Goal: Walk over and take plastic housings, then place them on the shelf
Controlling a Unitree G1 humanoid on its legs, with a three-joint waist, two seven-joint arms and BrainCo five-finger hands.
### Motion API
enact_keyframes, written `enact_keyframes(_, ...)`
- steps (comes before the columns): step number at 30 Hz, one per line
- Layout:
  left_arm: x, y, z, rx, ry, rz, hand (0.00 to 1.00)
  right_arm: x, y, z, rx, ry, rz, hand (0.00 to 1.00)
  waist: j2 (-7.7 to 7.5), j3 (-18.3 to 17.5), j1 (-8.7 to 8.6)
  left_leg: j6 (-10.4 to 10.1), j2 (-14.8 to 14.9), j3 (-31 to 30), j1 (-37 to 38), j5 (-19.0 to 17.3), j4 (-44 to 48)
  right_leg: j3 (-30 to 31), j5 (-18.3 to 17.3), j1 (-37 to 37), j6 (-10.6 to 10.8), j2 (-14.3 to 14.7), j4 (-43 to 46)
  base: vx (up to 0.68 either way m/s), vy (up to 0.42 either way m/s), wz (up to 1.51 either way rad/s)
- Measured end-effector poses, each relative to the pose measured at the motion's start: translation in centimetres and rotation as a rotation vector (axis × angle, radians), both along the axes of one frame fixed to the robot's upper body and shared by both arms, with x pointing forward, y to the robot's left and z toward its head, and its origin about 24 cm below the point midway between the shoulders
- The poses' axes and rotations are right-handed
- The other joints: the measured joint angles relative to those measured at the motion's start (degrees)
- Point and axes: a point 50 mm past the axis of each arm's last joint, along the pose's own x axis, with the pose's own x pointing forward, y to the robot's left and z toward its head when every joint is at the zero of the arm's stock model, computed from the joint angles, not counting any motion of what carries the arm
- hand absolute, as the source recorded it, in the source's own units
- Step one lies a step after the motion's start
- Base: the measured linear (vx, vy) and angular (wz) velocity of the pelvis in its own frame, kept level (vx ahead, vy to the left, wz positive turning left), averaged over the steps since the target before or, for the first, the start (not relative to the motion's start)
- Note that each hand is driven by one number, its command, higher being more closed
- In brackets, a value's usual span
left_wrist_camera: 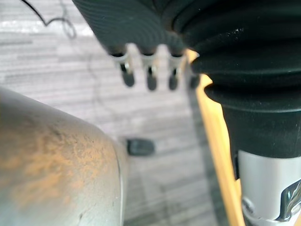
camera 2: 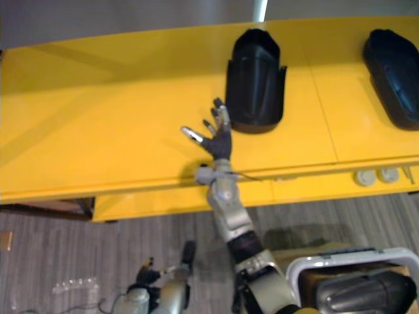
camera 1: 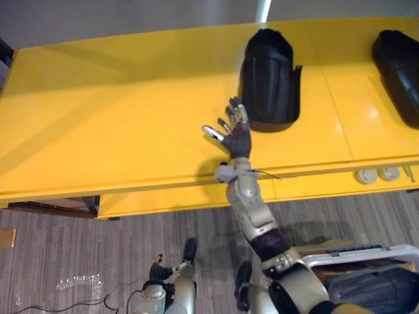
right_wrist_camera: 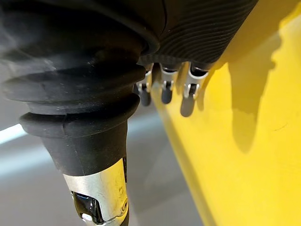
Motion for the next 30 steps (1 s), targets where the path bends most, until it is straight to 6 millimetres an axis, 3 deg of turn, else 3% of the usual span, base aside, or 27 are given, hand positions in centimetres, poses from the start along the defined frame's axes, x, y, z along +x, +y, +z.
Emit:
enact_keyframes(11,-0.1,0.1,-0.1,0.005,0.006,0.007,0.00,-0.2,0.3,-0.2,-0.052,-0.007,-0.030,0.00,-0.13,-0.1,-0.69,0.0,0.0,-0.1,0.0,-0.1,0.0,-0.1,0.0,0.1,0.0,0.0,-0.2,0.00,0.000,0.00)
enact_keyframes(30,-0.2,0.7,0.0,0.027,0.004,0.030,0.00,0.3,-5.6,-1.0,0.082,0.057,-0.317,0.00,-1.48,0.0,-1.13,0.2,-0.5,-0.2,0.6,-0.3,0.0,-0.2,-0.2,0.9,0.3,-0.3,-0.1,0.00,0.000,0.00)
